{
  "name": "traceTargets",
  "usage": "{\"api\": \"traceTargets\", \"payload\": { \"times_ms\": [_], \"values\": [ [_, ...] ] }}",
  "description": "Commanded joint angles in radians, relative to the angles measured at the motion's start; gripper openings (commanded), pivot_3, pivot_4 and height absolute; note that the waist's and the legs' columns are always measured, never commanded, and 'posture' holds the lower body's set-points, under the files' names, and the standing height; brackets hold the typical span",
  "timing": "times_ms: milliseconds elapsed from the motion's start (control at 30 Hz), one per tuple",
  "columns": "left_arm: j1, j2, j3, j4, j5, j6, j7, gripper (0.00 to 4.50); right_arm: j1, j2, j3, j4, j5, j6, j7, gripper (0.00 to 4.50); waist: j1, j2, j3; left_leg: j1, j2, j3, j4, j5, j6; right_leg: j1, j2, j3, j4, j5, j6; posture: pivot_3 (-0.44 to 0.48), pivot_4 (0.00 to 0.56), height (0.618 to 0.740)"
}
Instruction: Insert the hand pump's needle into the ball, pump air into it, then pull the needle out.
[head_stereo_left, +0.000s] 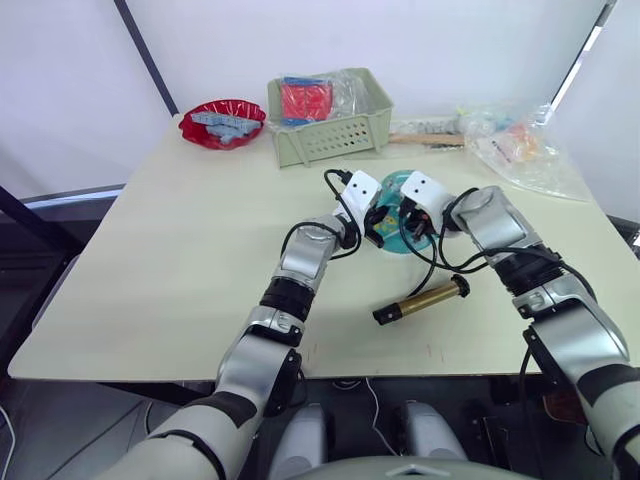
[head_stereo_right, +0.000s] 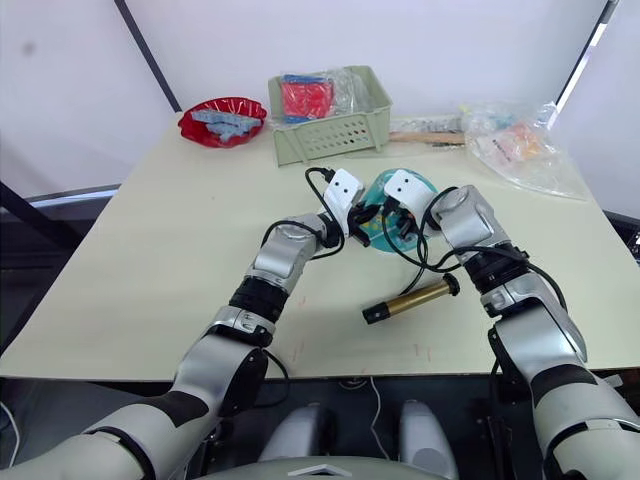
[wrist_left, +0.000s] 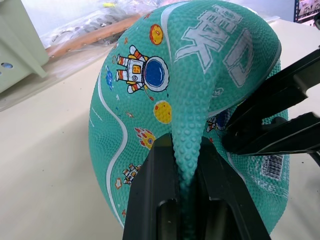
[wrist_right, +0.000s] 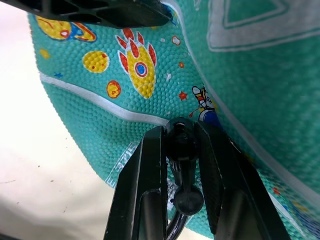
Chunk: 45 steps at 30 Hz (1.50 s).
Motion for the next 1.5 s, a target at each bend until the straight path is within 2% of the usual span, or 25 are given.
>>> {"api": "traceTargets", "payload": {
  "times_ms": [33,367,567,700,833,1100,1167,1433,1467,1500],
  "values": [
    [0.004,-0.03,-0.034,-0.007,-0.018,-0.004,-0.041,0.0,0.094,0.036,0.048,0.163,-0.031,0.023,-0.021,0.32,-0.001,-0.001,-0.003,0.0,0.0,0.0,0.0,0.0,0.0,0.0,0.0,0.0,0.0,0.0,0.0,0.0,0.15,0.738],
    [0.007,-0.026,-0.037,-0.004,-0.019,-0.005,-0.04,0.0,0.114,0.068,0.016,0.246,-0.054,-0.031,-0.057,0.32,-0.007,-0.004,-0.011,0.003,0.005,0.001,-0.003,0.0,0.0,0.0,0.002,0.0,0.0,-0.004,0.001,0.0,0.15,0.738],
    [0.011,-0.026,-0.04,-0.012,-0.019,-0.004,-0.043,0.0,0.148,0.026,-0.01,0.078,-0.037,-0.021,-0.039,0.32,-0.003,-0.004,-0.012,0.003,0.006,0.001,-0.003,-0.001,-0.002,0.0,0.002,0.0,0.0,-0.006,-0.002,0.0,0.15,0.738],
    [0.013,-0.025,-0.041,-0.014,-0.018,-0.005,-0.044,0.0,0.186,-0.001,-0.065,-0.089,-0.013,0.025,-0.045,0.32,0.002,0.002,-0.007,0.001,0.006,0.001,-0.003,-0.001,-0.002,0.0,0.001,0.0,-0.001,-0.007,-0.002,0.0,0.15,0.738],
    [0.021,-0.023,-0.044,-0.013,-0.017,-0.01,-0.047,0.0,0.229,-0.027,-0.115,-0.255,0.008,0.096,-0.047,0.32,0.013,0.009,-0.001,-0.003,0.005,-0.001,-0.003,-0.001,-0.002,-0.002,0.001,0.0,-0.001,-0.006,0.003,0.0,0.15,0.738],
    [0.03,-0.019,-0.046,-0.011,-0.01,-0.017,-0.053,0.0,0.334,-0.086,-0.187,-0.509,0.068,0.124,-0.029,0.32,0.035,0.014,0.004,-0.015,0.0,-0.003,-0.004,-0.003,-0.005,-0.01,0.0,-0.003,-0.007,-0.006,0.002,0.0,0.15,0.738],
    [0.033,-0.018,-0.048,-0.011,-0.01,-0.018,-0.054,0.0,0.356,-0.104,-0.202,-0.552,0.083,0.127,-0.027,0.32,0.043,0.015,0.005,-0.022,-0.002,-0.004,-0.004,-0.003,-0.005,-0.015,-0.002,-0.004,-0.007,-0.006,0.003,0.0,0.15,0.738],
    [0.034,-0.015,-0.059,-0.011,-0.017,-0.022,-0.053,0.0,0.407,-0.147,-0.24,-0.615,0.137,0.055,-0.026,0.32,0.055,0.015,0.007,-0.024,-0.01,-0.005,-0.007,-0.003,-0.005,-0.015,-0.01,-0.006,-0.013,-0.007,0.006,0.0,0.15,0.738],
    [0.033,-0.015,-0.059,-0.008,-0.017,-0.023,-0.053,0.0,0.411,-0.151,-0.245,-0.614,0.144,0.051,-0.026,0.82,0.055,0.015,0.008,-0.024,-0.01,-0.005,-0.007,-0.003,-0.005,-0.015,-0.01,-0.007,-0.013,-0.007,0.006,0.0,0.15,0.738],
    [0.031,-0.016,-0.059,-0.006,-0.018,-0.024,-0.052,0.0,0.414,-0.154,-0.248,-0.613,0.146,0.044,-0.027,1.12,0.056,0.015,0.008,-0.025,-0.01,-0.006,-0.007,-0.003,-0.005,-0.015,-0.01,-0.007,-0.013,-0.008,0.007,0.0,0.15,0.738]
  ]
}}
